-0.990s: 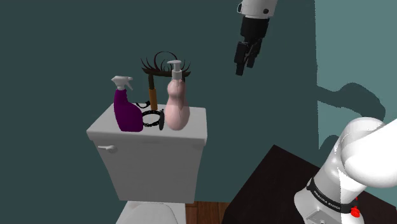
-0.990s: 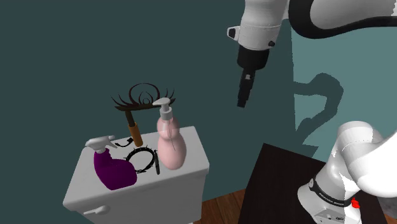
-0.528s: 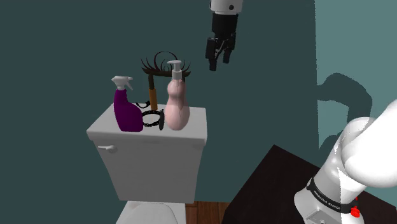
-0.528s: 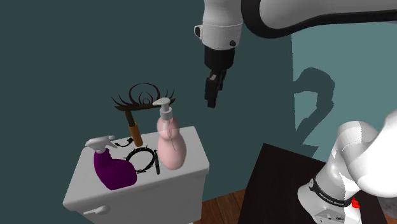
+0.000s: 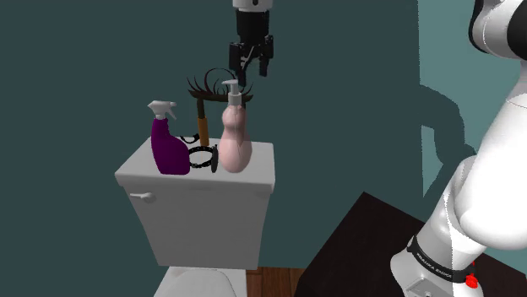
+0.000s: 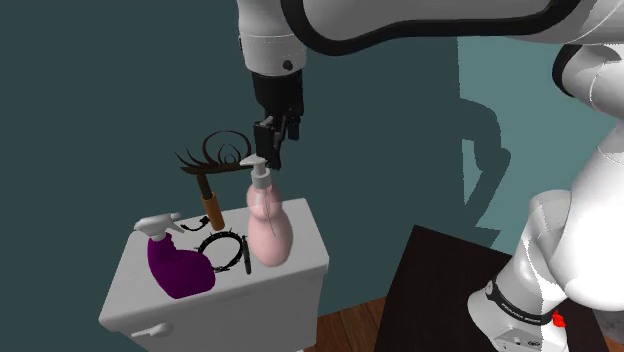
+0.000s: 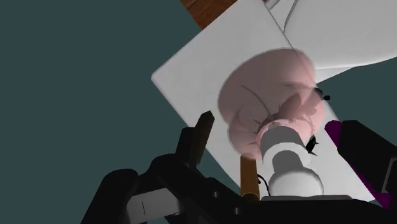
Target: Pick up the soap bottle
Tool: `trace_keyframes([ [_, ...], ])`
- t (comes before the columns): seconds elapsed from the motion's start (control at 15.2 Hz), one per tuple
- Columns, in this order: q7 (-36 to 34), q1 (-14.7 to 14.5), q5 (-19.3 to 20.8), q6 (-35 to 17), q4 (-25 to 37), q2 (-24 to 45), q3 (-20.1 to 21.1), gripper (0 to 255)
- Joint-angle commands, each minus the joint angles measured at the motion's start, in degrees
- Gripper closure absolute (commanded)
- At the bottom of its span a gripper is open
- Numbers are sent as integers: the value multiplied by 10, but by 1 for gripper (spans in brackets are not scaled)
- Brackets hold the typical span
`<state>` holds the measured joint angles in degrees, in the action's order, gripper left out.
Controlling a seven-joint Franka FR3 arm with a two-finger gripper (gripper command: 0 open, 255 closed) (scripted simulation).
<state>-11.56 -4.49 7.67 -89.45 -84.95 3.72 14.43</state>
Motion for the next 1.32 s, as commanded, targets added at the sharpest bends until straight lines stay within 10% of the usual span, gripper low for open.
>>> trace_keyframes([
  [0.0,-13,-11,19,24,78,58,7,0],
  [0.2,-24,-32,44,57,179,130,12,0],
  [0.79,-29,-23,36,-15,82,103,10,0],
  [0.86,-30,-23,36,-14,83,105,10,255],
  [1.25,-30,-23,36,-15,83,104,10,255],
])
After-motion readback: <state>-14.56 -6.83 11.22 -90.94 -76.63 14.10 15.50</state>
